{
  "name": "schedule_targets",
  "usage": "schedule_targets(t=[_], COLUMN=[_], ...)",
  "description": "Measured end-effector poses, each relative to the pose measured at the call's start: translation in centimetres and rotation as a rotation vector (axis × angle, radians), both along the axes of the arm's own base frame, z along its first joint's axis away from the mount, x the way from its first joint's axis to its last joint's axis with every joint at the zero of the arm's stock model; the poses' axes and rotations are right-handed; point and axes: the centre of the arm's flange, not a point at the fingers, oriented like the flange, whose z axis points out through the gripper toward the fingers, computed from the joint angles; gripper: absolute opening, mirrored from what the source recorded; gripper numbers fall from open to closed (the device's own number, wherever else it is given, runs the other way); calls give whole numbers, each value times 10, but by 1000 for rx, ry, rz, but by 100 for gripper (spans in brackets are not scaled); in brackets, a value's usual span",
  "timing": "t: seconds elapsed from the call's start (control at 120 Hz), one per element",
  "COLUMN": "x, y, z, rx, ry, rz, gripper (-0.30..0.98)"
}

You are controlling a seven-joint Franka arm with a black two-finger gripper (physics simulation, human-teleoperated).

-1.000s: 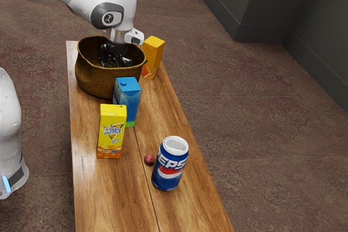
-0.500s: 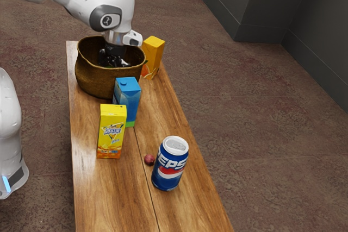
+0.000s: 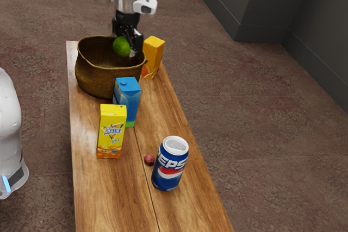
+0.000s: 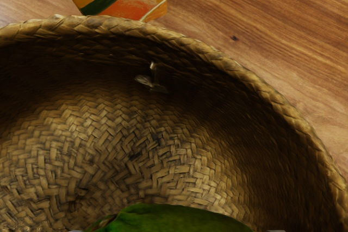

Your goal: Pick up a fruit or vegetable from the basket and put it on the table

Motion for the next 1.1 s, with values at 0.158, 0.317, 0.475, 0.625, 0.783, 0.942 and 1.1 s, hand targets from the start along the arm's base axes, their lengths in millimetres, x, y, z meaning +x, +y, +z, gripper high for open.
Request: schedule_targets(t=[0.158, 0.317, 0.475, 0.625, 0.783, 0.942, 1.1], x=[15, 42, 83, 107, 114, 114, 114], y=[-60, -98, -118, -132, -134, -134, -135], z=[41, 56, 62, 65, 63, 62, 63], rx=[63, 79, 80, 78, 79, 85, 89], ry=[-18, -6, 6, 14, 23, 26, 26], rz=[-109, -181, -231, -262, -267, -268, -269], gripper=[39, 39, 39, 39, 39, 58, 65])
